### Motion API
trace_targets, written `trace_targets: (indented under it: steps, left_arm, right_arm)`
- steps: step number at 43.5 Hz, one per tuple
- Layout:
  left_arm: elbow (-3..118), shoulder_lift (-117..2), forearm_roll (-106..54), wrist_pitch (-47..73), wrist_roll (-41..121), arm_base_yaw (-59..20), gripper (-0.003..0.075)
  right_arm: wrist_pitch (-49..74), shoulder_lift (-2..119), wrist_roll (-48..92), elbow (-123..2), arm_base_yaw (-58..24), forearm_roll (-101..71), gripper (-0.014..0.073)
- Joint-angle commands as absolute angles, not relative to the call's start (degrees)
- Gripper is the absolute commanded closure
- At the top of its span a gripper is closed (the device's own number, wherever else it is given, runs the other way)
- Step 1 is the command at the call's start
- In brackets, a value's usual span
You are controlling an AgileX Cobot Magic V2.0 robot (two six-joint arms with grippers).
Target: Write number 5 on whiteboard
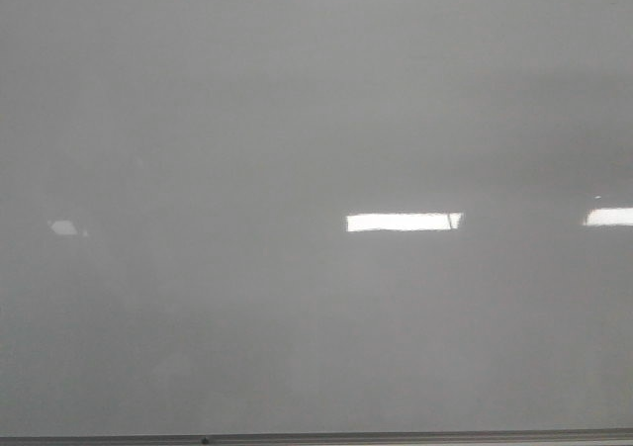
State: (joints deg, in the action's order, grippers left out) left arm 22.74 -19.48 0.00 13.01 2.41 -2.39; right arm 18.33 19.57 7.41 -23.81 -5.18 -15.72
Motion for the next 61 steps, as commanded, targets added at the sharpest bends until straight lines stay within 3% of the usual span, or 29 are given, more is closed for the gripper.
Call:
trace_targets:
  steps: [1, 18, 27, 42, 61]
  left_arm:
    - [24.4, -21.2, -0.6, 7.4, 2.0, -2.7, 0.0132]
    - [38.1, -52.3, -8.3, 9.7, -0.7, -1.3, 0.0134]
    - [45.2, -67.5, -8.6, 5.3, -0.9, 1.3, 0.0135]
    - [46.7, -78.0, -10.7, -6.0, -0.9, 0.6, 0.0143]
    - [46.7, -82.7, -10.9, -9.3, -0.9, 0.6, 0.0442]
  right_arm:
    - [14.0, 20.4, 7.5, -25.9, -4.9, -16.0, -0.0066]
    - [13.9, 20.4, 7.5, -25.9, -4.9, -16.0, -0.0066]
    - [13.9, 20.4, 7.5, -25.9, -4.9, -16.0, -0.0066]
    - [13.9, 20.4, 7.5, -25.9, -4.9, -16.0, -0.0066]
    - [13.9, 20.4, 7.5, -25.9, -4.9, -16.0, -0.0066]
